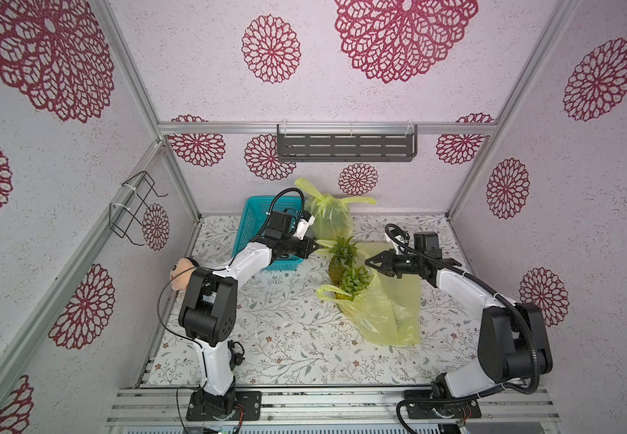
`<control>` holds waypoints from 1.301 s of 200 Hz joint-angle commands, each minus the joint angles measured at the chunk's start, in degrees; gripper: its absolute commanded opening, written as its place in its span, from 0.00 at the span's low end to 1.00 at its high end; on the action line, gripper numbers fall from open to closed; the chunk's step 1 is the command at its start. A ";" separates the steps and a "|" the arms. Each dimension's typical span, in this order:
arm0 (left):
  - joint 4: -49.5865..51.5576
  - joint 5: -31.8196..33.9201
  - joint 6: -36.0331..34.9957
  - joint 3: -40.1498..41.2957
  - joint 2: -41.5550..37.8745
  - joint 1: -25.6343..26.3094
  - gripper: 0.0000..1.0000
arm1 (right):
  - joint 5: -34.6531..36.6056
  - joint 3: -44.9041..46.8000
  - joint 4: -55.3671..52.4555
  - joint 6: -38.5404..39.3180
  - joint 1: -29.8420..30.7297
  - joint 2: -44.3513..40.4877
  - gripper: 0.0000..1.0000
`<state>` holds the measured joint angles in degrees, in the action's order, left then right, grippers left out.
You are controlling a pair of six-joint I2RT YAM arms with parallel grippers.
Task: Place the pineapple into a plastic bag & tie a knot
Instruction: Adjust the plastic bag at the center of the board.
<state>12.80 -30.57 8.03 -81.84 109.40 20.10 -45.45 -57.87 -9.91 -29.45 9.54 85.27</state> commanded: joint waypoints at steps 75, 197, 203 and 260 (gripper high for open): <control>-3.80 2.54 4.36 13.33 -11.90 1.50 0.00 | 29.96 -0.65 -34.53 -0.38 9.40 -22.51 0.41; 0.33 5.39 7.62 23.59 -24.74 3.20 0.00 | 23.75 14.03 2.67 -15.86 18.90 -16.90 0.33; 0.75 5.38 7.62 24.02 -25.45 3.22 0.00 | 24.84 13.54 2.87 -15.12 18.49 -15.56 0.33; 2.49 5.61 9.77 28.69 -32.41 3.45 0.00 | 25.68 6.86 6.40 -5.82 11.47 -5.97 0.35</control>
<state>15.09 -24.69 16.25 -54.35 80.16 23.14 -21.06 -46.11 -7.44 -41.34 22.50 76.20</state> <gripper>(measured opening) 0.041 0.345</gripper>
